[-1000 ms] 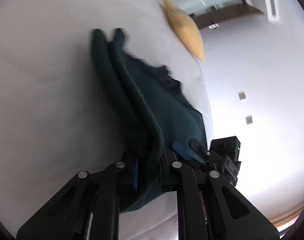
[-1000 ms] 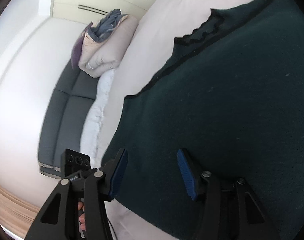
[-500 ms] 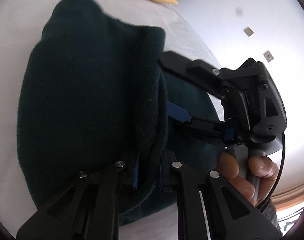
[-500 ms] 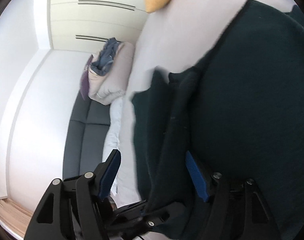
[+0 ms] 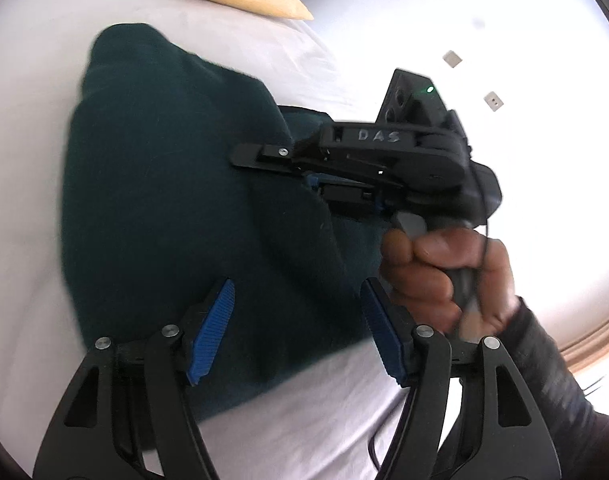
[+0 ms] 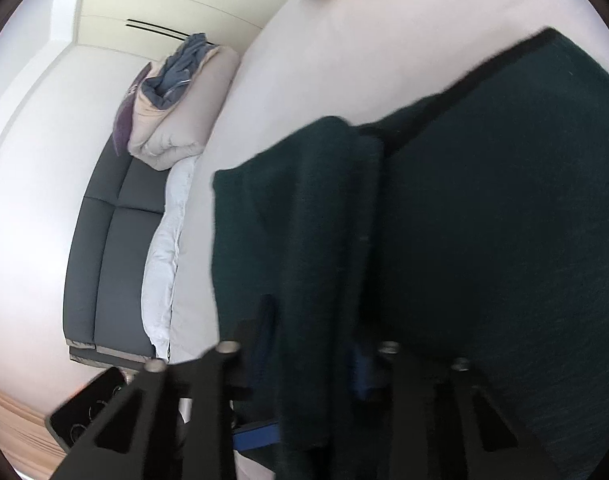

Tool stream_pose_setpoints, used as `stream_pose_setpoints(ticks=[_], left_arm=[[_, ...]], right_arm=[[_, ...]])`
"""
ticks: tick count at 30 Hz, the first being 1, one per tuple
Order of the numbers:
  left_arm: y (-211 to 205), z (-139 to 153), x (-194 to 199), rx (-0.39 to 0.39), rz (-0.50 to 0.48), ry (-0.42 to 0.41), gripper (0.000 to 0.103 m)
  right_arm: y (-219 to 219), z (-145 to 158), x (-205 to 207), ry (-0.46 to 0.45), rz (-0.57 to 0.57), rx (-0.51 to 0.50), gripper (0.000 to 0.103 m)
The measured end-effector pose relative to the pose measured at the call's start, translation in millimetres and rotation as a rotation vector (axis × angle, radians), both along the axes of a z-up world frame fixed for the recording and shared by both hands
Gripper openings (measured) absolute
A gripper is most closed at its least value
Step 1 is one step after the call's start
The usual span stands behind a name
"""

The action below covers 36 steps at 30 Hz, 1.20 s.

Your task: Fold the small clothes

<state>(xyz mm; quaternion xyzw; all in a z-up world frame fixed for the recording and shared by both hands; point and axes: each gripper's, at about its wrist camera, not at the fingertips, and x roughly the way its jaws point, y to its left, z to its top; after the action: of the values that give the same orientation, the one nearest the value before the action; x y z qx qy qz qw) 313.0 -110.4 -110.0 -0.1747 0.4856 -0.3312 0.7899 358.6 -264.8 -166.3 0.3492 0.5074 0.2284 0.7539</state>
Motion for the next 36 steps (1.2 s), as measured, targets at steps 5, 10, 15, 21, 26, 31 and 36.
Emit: stream_pose_setpoints(ticks=[5,10,15,21,26,31,36], left_arm=[[44,6,3,-0.044,0.071,-0.013,0.064],[60,15,9,-0.064,0.092,-0.044,0.064],[78,11,8,-0.048,0.072,-0.064,0.064],[54,13,21,-0.022,0.031,-0.089,0.064],[46,13,30,-0.004,-0.001,-0.121,0.064],[34,13,36,0.012,-0.028,-0.132,0.064],[18,4,39,0.027,-0.039,-0.115,0.064]], right_arm=[[11,9,-8,-0.057,0.000,-0.074,0.015],[-13,18,-21,-0.083,-0.019,-0.099,0.015],[-58,18,-33,-0.079,-0.077,-0.118,0.015],[-100,19,-46,-0.067,-0.117,-0.140,0.014],[-107,26,-46,-0.063,-0.100,-0.172,0.014],[-118,23,-54,-0.054,-0.110,-0.162,0.014],[-127,16,-54,-0.051,-0.132,-0.143,0.013]])
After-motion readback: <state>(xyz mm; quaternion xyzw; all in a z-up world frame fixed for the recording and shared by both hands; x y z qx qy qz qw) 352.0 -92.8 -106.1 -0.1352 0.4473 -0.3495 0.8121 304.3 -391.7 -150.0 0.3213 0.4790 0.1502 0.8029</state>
